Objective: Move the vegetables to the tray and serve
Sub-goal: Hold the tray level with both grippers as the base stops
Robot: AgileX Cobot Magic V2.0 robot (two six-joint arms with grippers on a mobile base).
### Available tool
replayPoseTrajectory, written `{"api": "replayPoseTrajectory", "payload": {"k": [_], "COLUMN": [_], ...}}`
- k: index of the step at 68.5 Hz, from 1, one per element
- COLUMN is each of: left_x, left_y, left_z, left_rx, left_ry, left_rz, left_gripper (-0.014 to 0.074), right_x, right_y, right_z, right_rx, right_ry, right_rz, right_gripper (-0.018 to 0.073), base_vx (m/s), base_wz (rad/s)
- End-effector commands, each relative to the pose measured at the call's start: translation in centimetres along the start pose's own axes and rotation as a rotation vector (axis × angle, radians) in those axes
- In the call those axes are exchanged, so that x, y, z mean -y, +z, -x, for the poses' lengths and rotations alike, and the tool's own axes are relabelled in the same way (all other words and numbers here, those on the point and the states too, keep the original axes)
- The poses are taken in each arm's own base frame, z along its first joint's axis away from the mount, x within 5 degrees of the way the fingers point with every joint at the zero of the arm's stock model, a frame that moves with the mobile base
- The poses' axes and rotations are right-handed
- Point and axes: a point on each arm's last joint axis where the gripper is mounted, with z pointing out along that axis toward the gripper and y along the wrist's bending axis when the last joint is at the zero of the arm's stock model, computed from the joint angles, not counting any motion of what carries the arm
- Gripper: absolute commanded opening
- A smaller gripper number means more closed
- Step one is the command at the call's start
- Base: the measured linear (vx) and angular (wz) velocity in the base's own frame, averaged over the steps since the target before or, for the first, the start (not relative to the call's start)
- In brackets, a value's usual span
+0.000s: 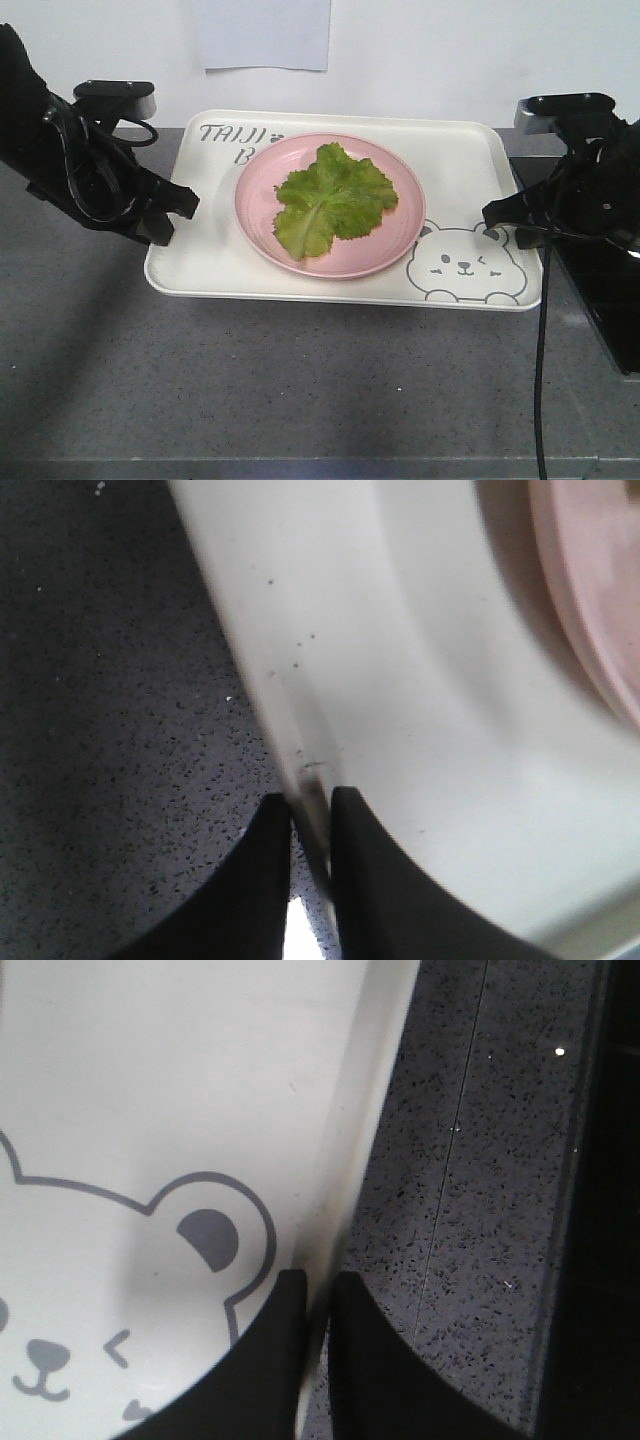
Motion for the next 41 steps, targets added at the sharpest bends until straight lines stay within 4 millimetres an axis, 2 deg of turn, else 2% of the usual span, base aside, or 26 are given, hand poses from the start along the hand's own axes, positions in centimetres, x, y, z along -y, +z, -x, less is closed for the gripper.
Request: {"api": "replayPoseTrajectory", "payload": {"k": [1, 41], "left_x": [2.52, 2.52], "left_y": [-2.86, -2.86], "left_z": [0.82, 0.82], "left_rx": [0.167, 0.167], "left_ry": [0.012, 0.012], "left_rz": [-0.132, -0.132], "left_gripper": [-0.0006, -0.0006], "right_x": [-1.36, -1.36], "right_y": [-2.29, -2.29], "right_z": [0.96, 0.96], "right_rx": [0.123, 0.123], "right_ry": [-0.028, -0.028], "right_rz": [0.072, 0.072], "right_gripper": [-0.0006, -0.0006], "base_vx": [0.04, 0.04], "base_wz": [0.01, 0.01]}}
